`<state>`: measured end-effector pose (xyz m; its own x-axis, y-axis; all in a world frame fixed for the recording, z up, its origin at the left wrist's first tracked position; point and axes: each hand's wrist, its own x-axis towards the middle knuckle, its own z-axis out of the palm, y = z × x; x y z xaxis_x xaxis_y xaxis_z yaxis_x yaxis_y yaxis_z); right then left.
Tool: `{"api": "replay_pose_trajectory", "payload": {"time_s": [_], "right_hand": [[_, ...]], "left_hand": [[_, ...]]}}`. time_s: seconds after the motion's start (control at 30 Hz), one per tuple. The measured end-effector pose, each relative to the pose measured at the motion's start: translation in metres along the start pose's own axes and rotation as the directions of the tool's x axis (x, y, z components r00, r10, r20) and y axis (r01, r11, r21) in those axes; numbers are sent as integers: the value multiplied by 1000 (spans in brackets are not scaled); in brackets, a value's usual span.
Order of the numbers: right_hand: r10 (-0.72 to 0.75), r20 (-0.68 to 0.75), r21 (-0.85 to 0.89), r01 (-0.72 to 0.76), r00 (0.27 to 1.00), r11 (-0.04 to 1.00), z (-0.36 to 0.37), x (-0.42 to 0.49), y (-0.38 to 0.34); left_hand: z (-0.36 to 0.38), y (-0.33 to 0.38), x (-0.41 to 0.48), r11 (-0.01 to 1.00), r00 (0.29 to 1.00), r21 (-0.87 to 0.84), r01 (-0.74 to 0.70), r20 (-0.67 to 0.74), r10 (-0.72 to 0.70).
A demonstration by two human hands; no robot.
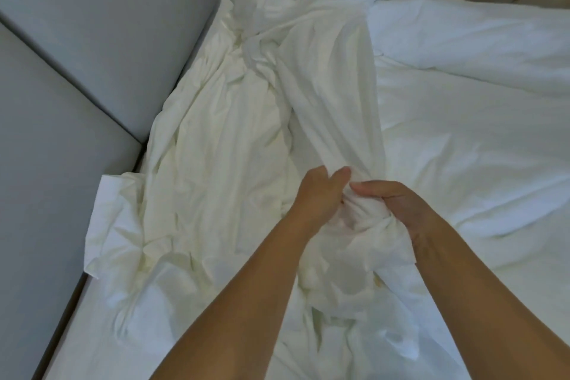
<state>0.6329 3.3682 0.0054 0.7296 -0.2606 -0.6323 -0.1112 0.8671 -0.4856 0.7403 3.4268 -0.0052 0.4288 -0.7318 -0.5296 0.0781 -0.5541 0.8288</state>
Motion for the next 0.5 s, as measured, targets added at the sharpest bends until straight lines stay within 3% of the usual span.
{"api": "replay_pose_trajectory", "payload": {"time_s": [0.03, 0.1, 0.17, 0.23, 0.3, 0.4, 0.43, 0.5], "right_hand": [[-22, -63, -1, 22, 998, 1000, -6, -3, -3], [-183, -187, -1, 186, 965, 982, -16, -5, -5], [-309, -122, 65, 319, 943, 946, -20, -8, 3], [-296, 93, 159, 279, 951, 947, -17, -15, 15], [-255, 194, 9, 258, 947, 966, -15, -18, 22], [-211, 116, -314, 237, 971, 919, -3, -16, 21], [-235, 72, -316, 246, 969, 916, -3, -17, 18], [-265, 51, -75, 268, 963, 960, -8, -26, 10]], "left_hand": [[5, 4, -5, 974, 985, 195, -113, -103, 135], [12, 14, -18, 828, 894, 495, -265, -195, 403], [18, 25, -31, 763, 856, 548, -343, -151, 494], [22, 35, -36, 822, 898, 447, -352, -86, 431], [16, 46, -39, 942, 954, 181, -281, -55, 295], [3, 42, -38, 985, 989, -96, -145, -16, 144], [0, 35, -39, 984, 989, -109, -142, -51, 137], [-4, 13, -40, 991, 979, -17, -136, -153, 131]]}}
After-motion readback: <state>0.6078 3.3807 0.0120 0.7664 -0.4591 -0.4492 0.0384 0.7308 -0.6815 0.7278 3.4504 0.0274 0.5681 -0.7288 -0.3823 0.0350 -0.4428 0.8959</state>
